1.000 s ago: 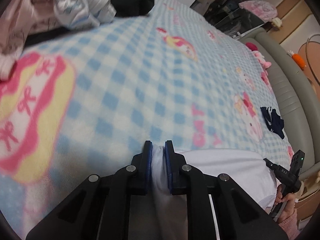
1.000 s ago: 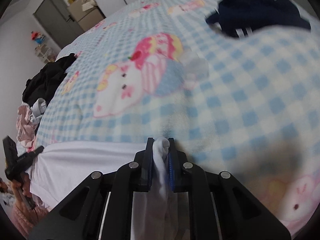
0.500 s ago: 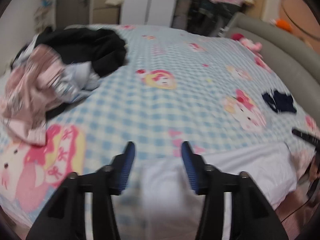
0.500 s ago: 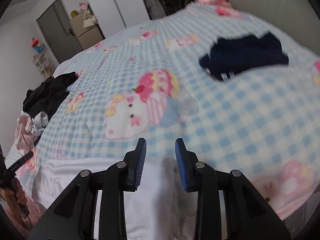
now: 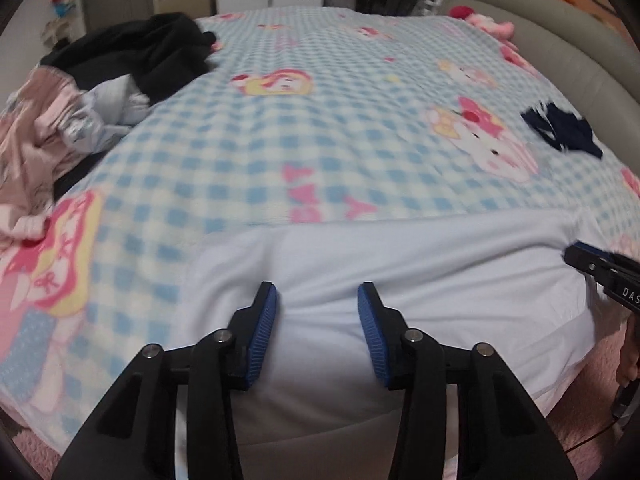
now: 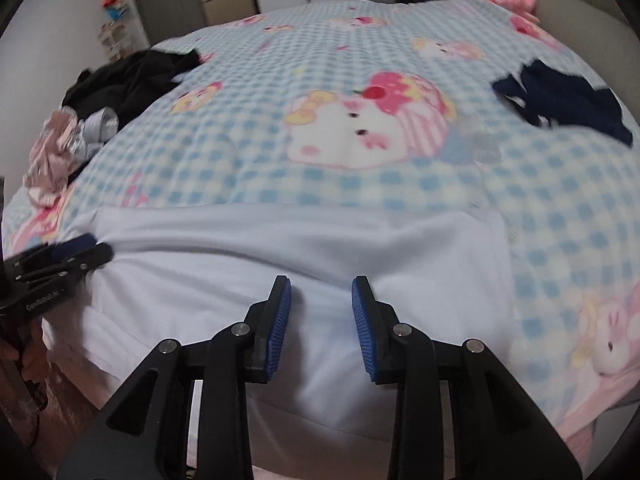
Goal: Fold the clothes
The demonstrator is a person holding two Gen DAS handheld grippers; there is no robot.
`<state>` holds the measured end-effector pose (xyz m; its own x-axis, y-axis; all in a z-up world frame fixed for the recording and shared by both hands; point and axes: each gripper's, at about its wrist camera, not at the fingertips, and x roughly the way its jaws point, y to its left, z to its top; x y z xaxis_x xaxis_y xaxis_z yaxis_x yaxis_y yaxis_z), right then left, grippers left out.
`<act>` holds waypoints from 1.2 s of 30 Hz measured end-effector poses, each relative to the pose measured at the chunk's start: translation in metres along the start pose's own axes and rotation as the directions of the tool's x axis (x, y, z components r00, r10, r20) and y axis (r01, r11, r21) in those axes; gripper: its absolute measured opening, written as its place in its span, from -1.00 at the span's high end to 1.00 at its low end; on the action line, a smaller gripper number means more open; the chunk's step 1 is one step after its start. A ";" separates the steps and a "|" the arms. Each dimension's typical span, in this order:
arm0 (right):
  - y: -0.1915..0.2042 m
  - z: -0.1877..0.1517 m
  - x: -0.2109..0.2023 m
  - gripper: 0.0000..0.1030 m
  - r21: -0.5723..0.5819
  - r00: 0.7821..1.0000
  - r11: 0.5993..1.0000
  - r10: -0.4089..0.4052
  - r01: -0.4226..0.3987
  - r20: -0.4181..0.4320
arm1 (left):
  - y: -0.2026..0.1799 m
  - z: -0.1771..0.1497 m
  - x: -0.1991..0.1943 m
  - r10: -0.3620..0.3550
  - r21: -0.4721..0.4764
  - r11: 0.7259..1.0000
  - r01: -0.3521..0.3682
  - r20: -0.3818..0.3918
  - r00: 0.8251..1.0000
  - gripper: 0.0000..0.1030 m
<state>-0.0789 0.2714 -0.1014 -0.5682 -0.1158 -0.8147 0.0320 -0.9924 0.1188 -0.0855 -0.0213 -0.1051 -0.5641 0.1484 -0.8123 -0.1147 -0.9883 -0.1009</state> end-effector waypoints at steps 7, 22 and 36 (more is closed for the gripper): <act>-0.042 0.002 -0.022 0.38 0.086 0.980 0.977 -0.199 0.197 0.011 | 0.041 -0.003 -0.024 -0.041 -0.165 0.985 0.052 0.067 0.997 0.29; 0.033 -0.029 -0.022 0.28 -0.061 0.996 0.996 -0.069 0.072 0.056 | -0.036 -0.026 -0.018 -0.082 0.051 0.995 0.081 0.011 0.997 0.08; -0.054 -0.011 -0.077 0.27 0.170 0.961 0.970 -0.204 0.173 0.187 | 0.002 -0.023 -0.062 -0.189 -0.069 0.977 0.202 0.162 0.968 0.08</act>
<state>-0.0283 0.3332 -0.0513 -0.7065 0.0991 -0.7007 -0.2068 -0.9759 0.0704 -0.0321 -0.0334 -0.0676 -0.6573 0.3365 -0.6744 -0.1698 -0.9379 -0.3025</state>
